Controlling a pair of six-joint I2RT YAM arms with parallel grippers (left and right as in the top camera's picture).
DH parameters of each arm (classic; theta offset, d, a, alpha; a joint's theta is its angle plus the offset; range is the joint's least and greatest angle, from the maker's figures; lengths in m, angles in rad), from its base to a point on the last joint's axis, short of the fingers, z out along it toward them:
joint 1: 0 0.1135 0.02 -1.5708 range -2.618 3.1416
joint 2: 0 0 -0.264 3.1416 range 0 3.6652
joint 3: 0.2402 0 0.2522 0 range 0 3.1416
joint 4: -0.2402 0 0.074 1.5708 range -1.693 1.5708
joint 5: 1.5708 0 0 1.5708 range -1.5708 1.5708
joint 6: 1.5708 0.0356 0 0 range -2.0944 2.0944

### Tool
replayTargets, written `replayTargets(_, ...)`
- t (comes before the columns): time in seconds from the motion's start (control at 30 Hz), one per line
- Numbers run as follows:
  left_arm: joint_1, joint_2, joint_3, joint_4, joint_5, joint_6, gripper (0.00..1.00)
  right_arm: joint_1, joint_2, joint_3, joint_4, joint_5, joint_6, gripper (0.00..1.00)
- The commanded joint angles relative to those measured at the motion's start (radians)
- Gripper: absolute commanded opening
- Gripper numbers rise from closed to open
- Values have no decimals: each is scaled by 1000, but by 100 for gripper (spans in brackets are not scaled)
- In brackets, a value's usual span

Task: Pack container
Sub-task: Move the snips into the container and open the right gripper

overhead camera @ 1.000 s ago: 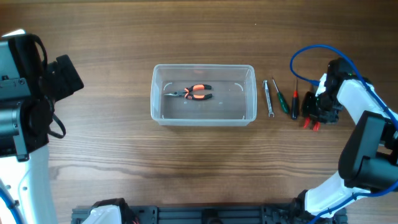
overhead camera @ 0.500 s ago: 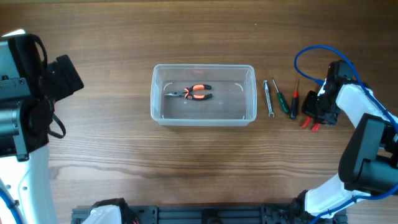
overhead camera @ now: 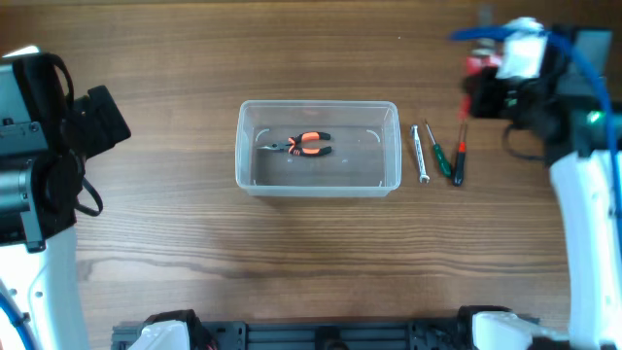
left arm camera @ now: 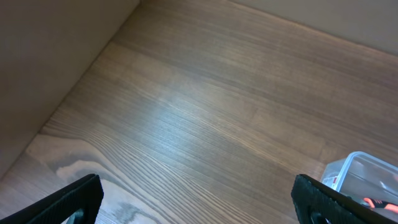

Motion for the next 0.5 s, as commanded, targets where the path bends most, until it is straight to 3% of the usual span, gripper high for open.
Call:
replayTargets(0.0, 5, -10, -2, 0, -16, -2, 100, 306, -29, 10, -21, -84, -339, 4)
replayTargets(0.1, 5, -10, -2, 0, -16, -2, 100, 559, 47, 7, -22, 80, -549, 4)
replayTargets(0.17, 5, -10, -2, 0, -16, -2, 100, 617, 116, 7, -22, 110, -707, 4)
replayTargets(0.3, 5, -10, -2, 0, -16, -2, 100, 590, 317, 7, 3, 310, -861, 4)
replayTargets(0.47, 5, -10, -2, 0, -16, -2, 100, 526, 493, 7, 44, 312, -897, 4)
